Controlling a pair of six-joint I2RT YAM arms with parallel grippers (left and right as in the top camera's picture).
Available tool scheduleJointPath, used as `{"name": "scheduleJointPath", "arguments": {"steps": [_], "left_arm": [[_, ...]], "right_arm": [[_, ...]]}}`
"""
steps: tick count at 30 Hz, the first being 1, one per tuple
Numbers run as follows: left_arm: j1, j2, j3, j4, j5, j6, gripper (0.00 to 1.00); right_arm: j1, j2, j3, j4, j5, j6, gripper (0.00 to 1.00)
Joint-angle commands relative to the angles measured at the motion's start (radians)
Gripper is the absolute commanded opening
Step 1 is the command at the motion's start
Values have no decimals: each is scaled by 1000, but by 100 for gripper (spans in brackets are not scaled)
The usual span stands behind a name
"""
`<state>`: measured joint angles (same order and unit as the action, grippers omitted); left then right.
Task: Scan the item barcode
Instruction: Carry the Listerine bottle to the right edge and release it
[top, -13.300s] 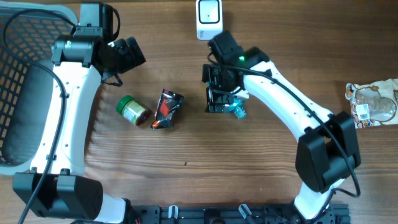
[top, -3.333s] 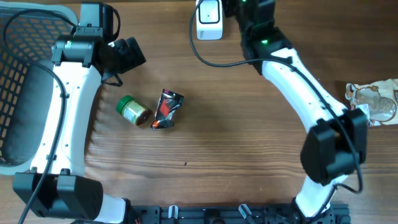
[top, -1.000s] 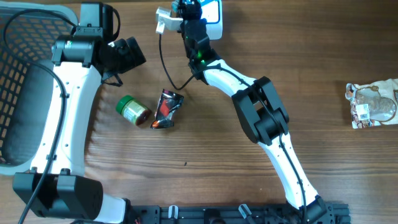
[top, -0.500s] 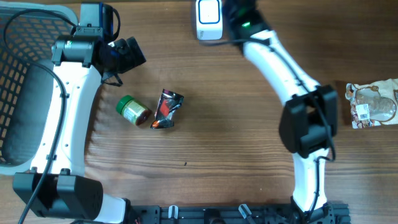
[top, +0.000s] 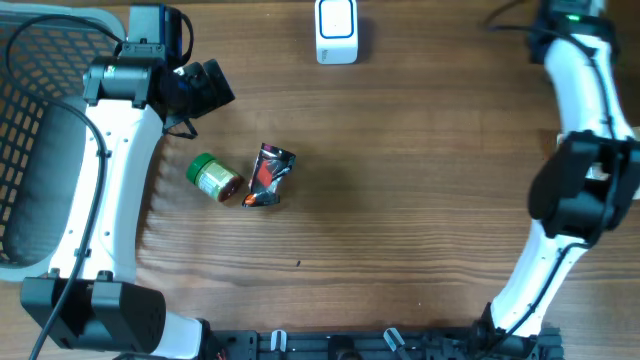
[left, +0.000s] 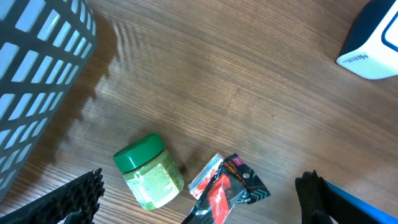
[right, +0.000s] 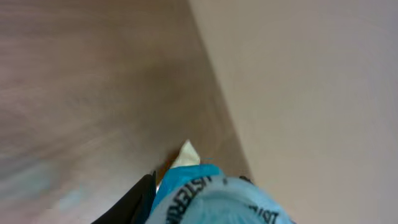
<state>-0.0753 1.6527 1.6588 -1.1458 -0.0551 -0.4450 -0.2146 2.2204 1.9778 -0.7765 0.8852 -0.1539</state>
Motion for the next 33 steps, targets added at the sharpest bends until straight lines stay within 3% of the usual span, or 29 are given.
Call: {"name": "scheduleJointPath", "arguments": {"steps": [1, 5, 9, 13, 16, 19, 21, 26, 30, 33], "left_arm": [[5, -3, -2, 0, -13, 23, 100], [5, -3, -2, 0, -13, 23, 100], [5, -3, -2, 0, -13, 23, 100], [5, -3, -2, 0, -13, 23, 100], [5, -3, -2, 0, -13, 23, 100], [5, -3, -2, 0, -13, 23, 100], [5, -3, -2, 0, -13, 23, 100], [5, -3, -2, 0, -13, 23, 100], [5, -3, -2, 0, -13, 23, 100], [5, -3, -2, 0, -13, 23, 100]], "right_arm": [[-114, -4, 10, -74, -123, 184, 34], [-231, 5, 10, -156, -264, 248, 36], [-312, 5, 10, -229, -448, 262, 51], [-350, 5, 10, -312, -492, 313, 52], [-343, 5, 10, -355, -563, 314, 74], [-327, 5, 10, -370, -605, 315, 74], [-303, 5, 16, -367, -626, 303, 100], [-73, -37, 190, -385, -793, 274, 100], [183, -36, 220, -411, -1116, 577, 100], [354, -34, 184, -436, -1202, 604, 99]]}}
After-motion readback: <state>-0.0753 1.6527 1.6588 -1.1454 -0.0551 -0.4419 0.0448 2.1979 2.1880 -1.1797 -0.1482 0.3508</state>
